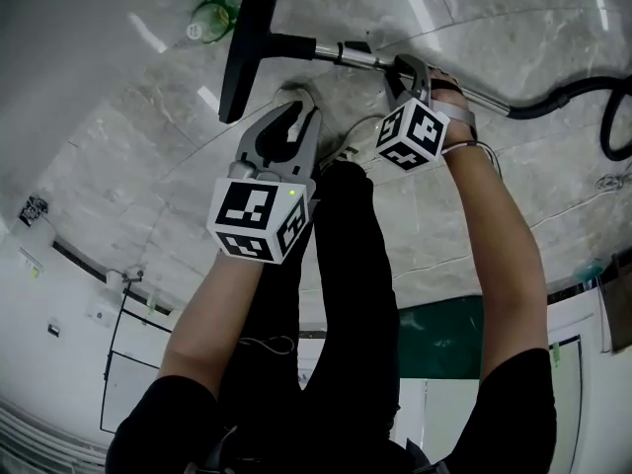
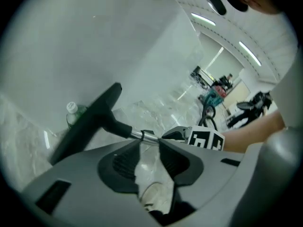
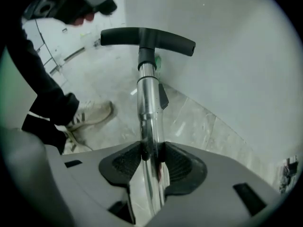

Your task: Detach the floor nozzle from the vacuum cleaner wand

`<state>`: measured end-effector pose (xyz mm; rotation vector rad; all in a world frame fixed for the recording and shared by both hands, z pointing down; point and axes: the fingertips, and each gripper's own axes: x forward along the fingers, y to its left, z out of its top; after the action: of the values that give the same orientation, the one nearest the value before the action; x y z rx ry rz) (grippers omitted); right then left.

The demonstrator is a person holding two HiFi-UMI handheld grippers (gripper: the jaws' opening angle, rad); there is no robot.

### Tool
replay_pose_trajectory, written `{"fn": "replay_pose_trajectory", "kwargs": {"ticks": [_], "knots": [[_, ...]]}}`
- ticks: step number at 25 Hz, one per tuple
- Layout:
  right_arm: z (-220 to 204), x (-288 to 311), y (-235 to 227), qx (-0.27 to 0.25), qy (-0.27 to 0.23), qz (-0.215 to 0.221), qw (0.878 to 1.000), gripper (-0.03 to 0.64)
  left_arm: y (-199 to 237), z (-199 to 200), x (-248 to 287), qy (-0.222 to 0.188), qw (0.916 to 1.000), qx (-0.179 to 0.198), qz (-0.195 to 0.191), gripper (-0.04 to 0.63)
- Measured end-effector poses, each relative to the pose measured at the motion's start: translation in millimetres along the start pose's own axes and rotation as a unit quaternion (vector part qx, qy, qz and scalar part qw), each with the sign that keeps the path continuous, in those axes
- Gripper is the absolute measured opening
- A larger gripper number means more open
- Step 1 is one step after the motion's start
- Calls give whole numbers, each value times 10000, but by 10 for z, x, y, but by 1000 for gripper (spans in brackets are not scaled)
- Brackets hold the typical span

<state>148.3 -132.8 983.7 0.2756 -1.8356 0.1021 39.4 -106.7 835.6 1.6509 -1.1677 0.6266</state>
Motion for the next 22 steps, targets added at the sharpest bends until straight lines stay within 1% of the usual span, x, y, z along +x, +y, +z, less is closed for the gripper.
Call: {"fn": "replay_pose_trajectory", "kwargs": {"ticks": [1,2,3,4,6,7,10,12,13,14,15,16,17,18,19,20,21,22], "knots": [[176,-143,2,76,-187,44,9998,172,-21,22,-1,-97,9990,-437,-57,168],[323,-284,29,122,-346,101,9993,172,-25,45,-7,-207,9957,-897,-100,236],[437,-415,72,129,-477,163,9986,172,-9,88,-20,-364,9912,-1267,-93,238],[522,-529,114,103,-591,211,9980,172,29,163,-41,-581,9871,-1493,-12,238],[634,-696,152,72,-759,243,9968,172,153,345,-98,-1032,9797,-1697,284,238],[664,-749,147,111,-789,232,9966,172,202,404,-124,-1162,9759,-1805,387,236],[650,-858,131,318,-728,149,9967,172,278,349,-159,-1198,9635,-2338,516,236],[597,-955,168,395,-698,120,9967,172,303,220,-194,-1164,9533,-2748,467,236],[567,-1007,189,411,-688,111,9967,172,292,176,-219,-1169,9510,-2835,393,247],[536,-1051,202,424,-675,100,9968,172,264,163,-248,-1213,9516,-2806,315,249],[507,-1085,209,438,-661,90,9968,172,229,182,-287,-1322,9527,-2724,244,249],[479,-1113,221,448,-643,85,9969,172,199,224,-336,-1505,9510,-2697,161,249],[452,-1139,245,450,-623,89,9970,172,178,279,-390,-1722,9454,-2768,48,249],[429,-1167,282,438,-611,105,9971,172,164,331,-435,-1907,9379,-2898,-74,249],[415,-1201,326,409,-617,130,9972,172,163,374,-463,-2032,9309,-3030,-168,249],[412,-1243,373,364,-641,156,9972,172,170,408,-470,-2099,9261,-3127,-224,249],[419,-1293,422,310,-678,181,9971,172,182,435,-462,-2126,9240,-3170,-244,249],[433,-1351,472,251,-719,206,9969,172,193,458,-450,-2134,9247,-3144,-223,249]]}}
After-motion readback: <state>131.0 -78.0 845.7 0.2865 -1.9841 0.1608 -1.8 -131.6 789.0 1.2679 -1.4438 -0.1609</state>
